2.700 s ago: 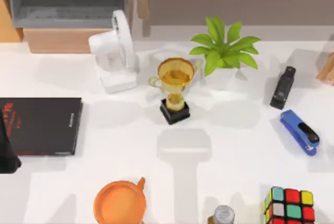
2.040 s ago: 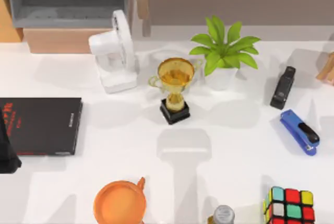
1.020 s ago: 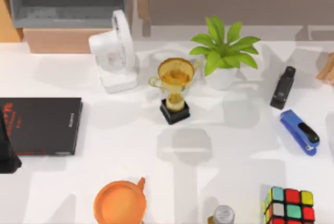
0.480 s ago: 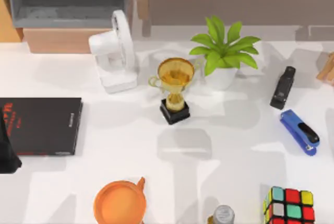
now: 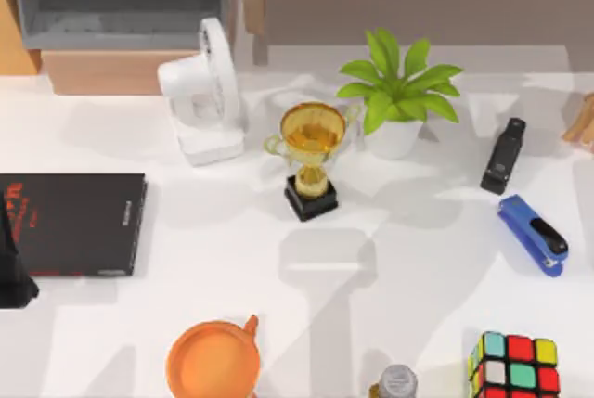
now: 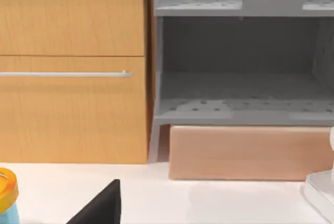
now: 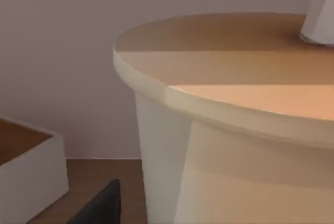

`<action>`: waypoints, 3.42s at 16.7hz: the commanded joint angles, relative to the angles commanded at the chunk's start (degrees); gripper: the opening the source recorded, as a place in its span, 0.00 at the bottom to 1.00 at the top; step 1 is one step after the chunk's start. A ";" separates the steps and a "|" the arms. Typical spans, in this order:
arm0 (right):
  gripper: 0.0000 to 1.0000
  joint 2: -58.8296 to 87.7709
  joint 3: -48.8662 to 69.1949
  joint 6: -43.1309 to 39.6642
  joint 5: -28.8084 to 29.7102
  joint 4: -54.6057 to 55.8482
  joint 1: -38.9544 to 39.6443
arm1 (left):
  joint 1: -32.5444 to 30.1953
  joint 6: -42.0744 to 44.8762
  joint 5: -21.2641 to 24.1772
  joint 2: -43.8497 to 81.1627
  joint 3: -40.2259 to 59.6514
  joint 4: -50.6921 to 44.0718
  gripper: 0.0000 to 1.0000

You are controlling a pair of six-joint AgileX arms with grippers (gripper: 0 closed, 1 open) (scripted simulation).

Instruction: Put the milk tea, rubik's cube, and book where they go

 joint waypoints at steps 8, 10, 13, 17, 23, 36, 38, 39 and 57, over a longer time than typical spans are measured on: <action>0.77 1.06 1.44 -0.01 0.10 -0.50 0.09 | 0.00 0.00 0.00 0.00 0.00 0.00 1.00; 0.62 1.06 1.44 -0.01 0.10 -0.50 0.09 | 0.00 0.00 0.00 0.00 0.00 0.00 1.00; 0.40 1.06 1.44 -0.01 0.10 -0.50 0.09 | 0.00 0.00 0.00 0.00 0.00 0.00 1.00; 0.10 1.06 1.44 -0.01 0.10 -0.50 0.09 | 0.00 0.00 0.00 0.00 0.00 0.00 1.00; 0.00 1.06 1.44 -0.01 0.10 -0.50 0.09 | 0.00 0.00 0.00 0.00 0.00 0.00 1.00; 0.00 -13.01 -15.77 0.14 -0.99 2.26 -0.95 | 0.00 0.00 0.00 0.00 0.00 0.00 1.00; 0.00 -15.30 -18.31 0.16 -1.31 2.96 -1.23 | 0.00 0.00 0.00 0.00 0.00 0.00 1.00; 0.00 -15.62 -18.67 0.17 -1.39 3.08 -1.31 | 0.00 0.00 0.00 0.00 0.00 0.00 1.00; 0.00 1.95 -24.27 0.87 -21.34 25.92 -22.80 | 0.00 0.00 0.00 0.00 0.00 0.00 1.00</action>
